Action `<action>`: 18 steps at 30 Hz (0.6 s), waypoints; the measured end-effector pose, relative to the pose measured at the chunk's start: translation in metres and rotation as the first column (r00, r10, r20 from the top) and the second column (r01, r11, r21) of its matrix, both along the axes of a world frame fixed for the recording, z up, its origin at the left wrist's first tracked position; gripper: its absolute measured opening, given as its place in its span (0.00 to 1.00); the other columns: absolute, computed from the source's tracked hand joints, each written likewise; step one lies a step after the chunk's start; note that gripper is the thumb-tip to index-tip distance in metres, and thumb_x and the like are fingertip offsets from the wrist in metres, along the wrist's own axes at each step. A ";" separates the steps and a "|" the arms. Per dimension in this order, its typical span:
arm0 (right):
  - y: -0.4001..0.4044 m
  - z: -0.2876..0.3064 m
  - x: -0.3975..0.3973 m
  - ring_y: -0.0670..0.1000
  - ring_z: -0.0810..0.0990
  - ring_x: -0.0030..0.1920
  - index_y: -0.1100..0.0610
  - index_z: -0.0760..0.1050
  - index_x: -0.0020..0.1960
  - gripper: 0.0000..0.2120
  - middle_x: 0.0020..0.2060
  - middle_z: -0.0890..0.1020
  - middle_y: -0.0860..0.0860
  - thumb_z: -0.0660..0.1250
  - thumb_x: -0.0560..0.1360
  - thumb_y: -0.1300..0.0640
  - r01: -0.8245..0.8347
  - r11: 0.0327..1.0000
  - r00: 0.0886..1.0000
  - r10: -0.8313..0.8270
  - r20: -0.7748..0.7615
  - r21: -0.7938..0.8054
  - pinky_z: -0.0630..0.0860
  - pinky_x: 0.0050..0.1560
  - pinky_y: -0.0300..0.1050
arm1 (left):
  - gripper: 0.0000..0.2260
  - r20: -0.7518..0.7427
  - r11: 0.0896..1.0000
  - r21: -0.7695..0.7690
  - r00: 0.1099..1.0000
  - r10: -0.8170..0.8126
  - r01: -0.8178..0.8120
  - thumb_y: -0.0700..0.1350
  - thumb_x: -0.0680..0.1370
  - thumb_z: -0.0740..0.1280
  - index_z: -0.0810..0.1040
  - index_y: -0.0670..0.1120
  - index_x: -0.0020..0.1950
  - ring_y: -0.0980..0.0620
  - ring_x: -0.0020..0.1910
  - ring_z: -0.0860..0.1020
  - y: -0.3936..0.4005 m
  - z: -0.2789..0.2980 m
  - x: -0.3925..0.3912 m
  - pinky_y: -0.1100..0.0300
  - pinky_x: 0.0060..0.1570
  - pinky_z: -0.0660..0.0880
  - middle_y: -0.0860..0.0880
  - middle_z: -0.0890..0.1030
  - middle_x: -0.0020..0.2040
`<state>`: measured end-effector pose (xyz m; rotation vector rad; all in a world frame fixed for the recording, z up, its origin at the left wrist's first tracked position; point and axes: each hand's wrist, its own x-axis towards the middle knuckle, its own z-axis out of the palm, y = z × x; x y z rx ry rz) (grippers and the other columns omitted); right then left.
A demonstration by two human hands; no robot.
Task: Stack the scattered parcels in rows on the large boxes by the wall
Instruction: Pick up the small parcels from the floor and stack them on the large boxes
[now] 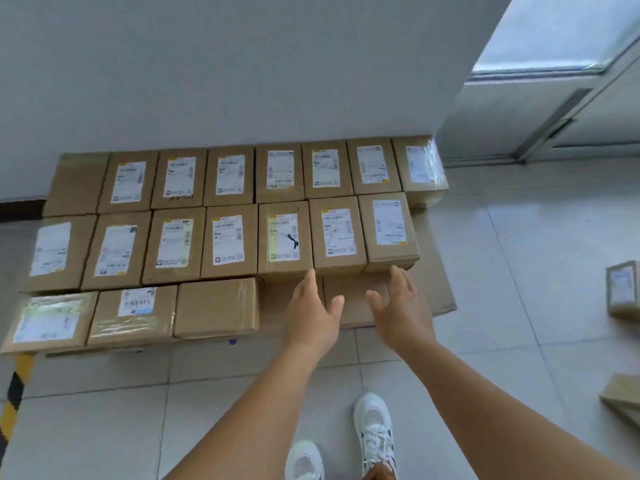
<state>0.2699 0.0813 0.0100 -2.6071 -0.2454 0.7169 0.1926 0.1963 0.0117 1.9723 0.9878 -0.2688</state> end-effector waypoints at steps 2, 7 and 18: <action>-0.027 0.008 0.003 0.51 0.54 0.76 0.56 0.51 0.78 0.31 0.77 0.56 0.50 0.57 0.80 0.47 0.056 0.998 0.998 -0.055 0.012 -0.025 0.55 0.74 0.49 | 0.31 -0.002 0.995 0.010 0.995 -0.097 0.097 0.54 0.80 0.60 0.49 0.51 0.79 0.50 0.75 0.58 -0.019 0.006 0.012 0.54 0.70 0.60 0.51 0.55 0.78; -0.104 0.018 0.007 0.52 0.58 0.75 0.55 0.55 0.77 0.29 0.76 0.60 0.51 0.58 0.80 0.47 0.298 0.955 0.955 -0.298 0.006 0.001 0.58 0.74 0.52 | 0.31 -0.029 0.949 0.024 0.950 -0.312 0.313 0.53 0.80 0.60 0.50 0.51 0.79 0.50 0.76 0.56 -0.073 0.010 0.045 0.54 0.71 0.58 0.51 0.55 0.78; -0.308 0.012 0.010 0.50 0.54 0.76 0.56 0.51 0.78 0.30 0.77 0.56 0.50 0.56 0.81 0.46 0.663 0.748 0.747 -0.663 -0.053 -0.015 0.53 0.73 0.48 | 0.30 -0.081 0.680 0.069 0.683 -0.726 0.730 0.51 0.81 0.60 0.50 0.47 0.79 0.51 0.75 0.58 -0.265 0.009 0.116 0.59 0.68 0.58 0.48 0.56 0.78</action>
